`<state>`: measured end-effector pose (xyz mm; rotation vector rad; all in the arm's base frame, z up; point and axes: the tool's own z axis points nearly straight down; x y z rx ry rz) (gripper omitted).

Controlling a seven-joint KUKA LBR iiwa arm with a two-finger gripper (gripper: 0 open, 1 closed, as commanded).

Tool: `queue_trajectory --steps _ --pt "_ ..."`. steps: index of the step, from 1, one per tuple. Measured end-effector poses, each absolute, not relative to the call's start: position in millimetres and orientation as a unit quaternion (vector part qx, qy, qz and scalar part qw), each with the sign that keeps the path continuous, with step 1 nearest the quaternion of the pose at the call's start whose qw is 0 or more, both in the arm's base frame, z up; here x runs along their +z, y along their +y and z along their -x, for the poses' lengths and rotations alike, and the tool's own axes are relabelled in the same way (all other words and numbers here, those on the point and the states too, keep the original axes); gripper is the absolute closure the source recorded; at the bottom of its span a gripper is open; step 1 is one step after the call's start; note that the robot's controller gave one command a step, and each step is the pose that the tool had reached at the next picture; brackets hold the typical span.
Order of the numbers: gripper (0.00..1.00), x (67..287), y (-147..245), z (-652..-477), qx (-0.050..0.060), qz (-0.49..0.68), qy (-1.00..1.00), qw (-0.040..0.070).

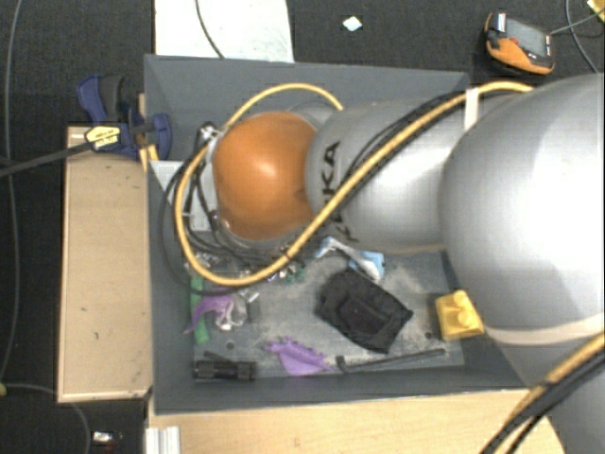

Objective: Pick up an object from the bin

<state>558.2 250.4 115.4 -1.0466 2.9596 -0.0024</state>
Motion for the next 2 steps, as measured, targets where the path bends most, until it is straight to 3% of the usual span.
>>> queue_trajectory --steps 1,2 --pt "0.00 71 249 -563.7 -0.005 0.448 0.894 0.006" --pt "1.00 74 235 -563.1 0.001 0.413 0.911 0.007"
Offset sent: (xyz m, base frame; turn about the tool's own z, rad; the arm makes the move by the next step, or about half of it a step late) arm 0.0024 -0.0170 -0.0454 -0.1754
